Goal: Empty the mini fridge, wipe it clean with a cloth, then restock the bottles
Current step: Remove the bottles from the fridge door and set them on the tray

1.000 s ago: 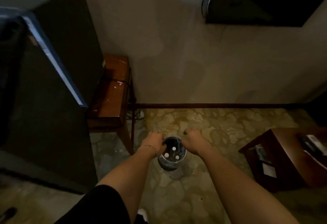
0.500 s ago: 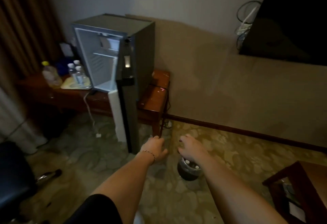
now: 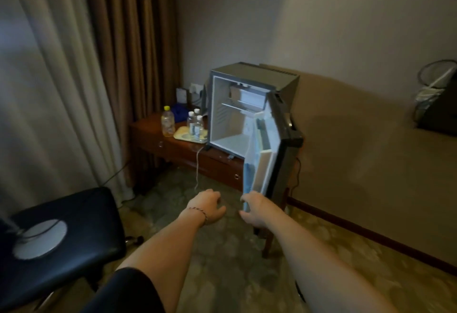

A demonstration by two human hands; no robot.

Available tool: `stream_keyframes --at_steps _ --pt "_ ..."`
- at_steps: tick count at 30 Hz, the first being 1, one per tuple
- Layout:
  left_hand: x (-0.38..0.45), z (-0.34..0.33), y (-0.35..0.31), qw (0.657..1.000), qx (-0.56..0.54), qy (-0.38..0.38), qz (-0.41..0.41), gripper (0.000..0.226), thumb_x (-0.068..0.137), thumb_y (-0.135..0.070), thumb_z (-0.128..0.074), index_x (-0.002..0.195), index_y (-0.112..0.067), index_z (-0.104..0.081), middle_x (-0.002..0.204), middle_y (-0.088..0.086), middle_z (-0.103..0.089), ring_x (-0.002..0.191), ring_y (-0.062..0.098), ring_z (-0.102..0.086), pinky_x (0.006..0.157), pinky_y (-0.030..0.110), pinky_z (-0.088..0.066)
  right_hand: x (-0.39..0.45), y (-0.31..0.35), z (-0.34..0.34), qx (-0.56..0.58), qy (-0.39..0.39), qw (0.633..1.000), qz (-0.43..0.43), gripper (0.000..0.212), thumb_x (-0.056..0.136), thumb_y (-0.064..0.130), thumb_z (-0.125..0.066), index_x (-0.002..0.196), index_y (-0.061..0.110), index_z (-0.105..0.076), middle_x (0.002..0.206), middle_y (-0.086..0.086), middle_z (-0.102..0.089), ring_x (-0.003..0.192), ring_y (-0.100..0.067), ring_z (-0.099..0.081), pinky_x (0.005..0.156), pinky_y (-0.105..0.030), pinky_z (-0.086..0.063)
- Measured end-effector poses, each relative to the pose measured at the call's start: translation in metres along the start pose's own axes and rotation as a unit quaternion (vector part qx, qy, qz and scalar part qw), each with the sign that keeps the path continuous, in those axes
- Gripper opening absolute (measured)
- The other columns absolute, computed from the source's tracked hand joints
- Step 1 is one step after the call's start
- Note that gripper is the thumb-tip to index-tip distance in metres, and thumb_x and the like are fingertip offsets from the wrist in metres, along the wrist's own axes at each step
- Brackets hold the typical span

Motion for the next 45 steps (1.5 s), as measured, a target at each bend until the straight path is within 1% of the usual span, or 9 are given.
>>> stream_keyframes --at_steps 6,10,16,21,30,35,40,42,45 --pt "0.019 0.062 0.111 0.999 -0.009 -0.040 0.031 0.028 0.088 -0.049 -0.059 0.105 -0.027 -0.059 0.108 -0.003 -0.054 0.090 0.011 -0.053 0.076 0.029 -0.049 0.071 0.089 0.022 0.005 -0.043 0.998 0.042 0.040 0.094 0.044 -0.058 0.128 0.023 -0.053 0.123 0.000 -0.049 0.106 -0.019 -0.056 0.093 -0.039 -0.051" --pt "0.041 0.093 0.166 0.998 -0.011 -0.050 0.049 0.033 0.088 -0.050 -0.060 0.107 -0.024 -0.060 0.107 -0.003 -0.052 0.093 0.014 -0.056 0.082 0.034 -0.054 0.115 0.138 0.027 0.012 -0.058 0.997 0.058 0.036 0.094 0.041 -0.061 0.125 0.023 -0.055 0.118 0.002 -0.049 0.098 -0.016 -0.056 0.086 -0.036 -0.052" --pt "0.094 0.116 0.214 0.998 -0.008 -0.043 0.054 0.034 0.088 -0.050 -0.060 0.110 -0.024 -0.059 0.112 -0.002 -0.053 0.095 0.015 -0.055 0.082 0.034 -0.054 0.193 0.171 0.037 -0.019 -0.028 0.997 0.070 0.040 0.094 0.041 -0.060 0.128 0.022 -0.053 0.119 0.000 -0.049 0.102 -0.018 -0.057 0.089 -0.040 -0.053" --pt "0.162 0.136 0.245 0.998 -0.012 -0.032 0.055 0.035 0.089 -0.050 -0.059 0.113 -0.023 -0.058 0.115 -0.001 -0.053 0.099 0.016 -0.056 0.085 0.036 -0.054 0.277 0.182 0.057 -0.021 -0.028 0.996 0.078 0.035 0.092 0.043 -0.061 0.121 0.024 -0.056 0.113 0.002 -0.050 0.098 -0.016 -0.058 0.087 -0.040 -0.054" --pt "0.335 0.175 0.292 0.998 -0.018 -0.018 0.049 0.038 0.089 -0.051 -0.055 0.115 -0.023 -0.057 0.117 0.001 -0.055 0.103 0.019 -0.055 0.088 0.041 -0.054 0.458 0.158 0.101 -0.009 -0.036 0.998 0.047 0.041 0.090 0.043 -0.059 0.127 0.025 -0.054 0.127 0.001 -0.051 0.110 -0.019 -0.055 0.093 -0.040 -0.051" --pt "0.420 0.185 0.319 0.998 -0.023 -0.010 0.050 0.041 0.091 -0.048 -0.055 0.121 -0.020 -0.056 0.122 0.004 -0.057 0.109 0.022 -0.056 0.090 0.040 -0.053 0.536 0.148 0.116 0.002 -0.064 0.998 0.020 0.043 0.092 0.041 -0.059 0.131 0.025 -0.052 0.121 -0.001 -0.049 0.108 -0.023 -0.056 0.089 -0.040 -0.050" --pt "0.511 0.189 0.349 1.000 0.006 0.002 -0.005 0.049 0.093 -0.049 -0.052 0.129 -0.015 -0.053 0.132 0.007 -0.051 0.118 0.026 -0.051 0.095 0.040 -0.048 0.618 0.151 0.124 0.003 -0.078 0.997 -0.006 0.035 0.094 0.041 -0.055 0.122 0.020 -0.053 0.118 -0.004 -0.049 0.098 -0.021 -0.055 0.081 -0.037 -0.049" --pt "0.548 0.193 0.360 0.999 0.022 0.008 -0.029 0.049 0.093 -0.049 -0.050 0.128 -0.015 -0.051 0.132 0.009 -0.050 0.119 0.028 -0.049 0.097 0.042 -0.046 0.649 0.152 0.128 0.017 -0.087 0.995 -0.036 0.036 0.094 0.042 -0.055 0.123 0.021 -0.054 0.125 -0.004 -0.047 0.101 -0.020 -0.055 0.087 -0.041 -0.052" --pt "0.592 0.197 0.369 0.999 0.034 0.002 -0.040 0.048 0.092 -0.050 -0.051 0.126 -0.016 -0.051 0.129 0.008 -0.049 0.117 0.029 -0.049 0.094 0.041 -0.043 0.687 0.150 0.138 0.030 -0.085 0.993 -0.073 0.038 0.095 0.039 -0.058 0.128 0.021 -0.053 0.144 -0.007 -0.040 0.117 -0.024 -0.053 0.096 -0.042 -0.049"
Point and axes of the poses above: each hand's wrist, its own x-axis towards the middle knuckle, its own z-axis out of the back of the hand, y = z × x, the point moved 1 cm from there along x, towards the middle knuckle
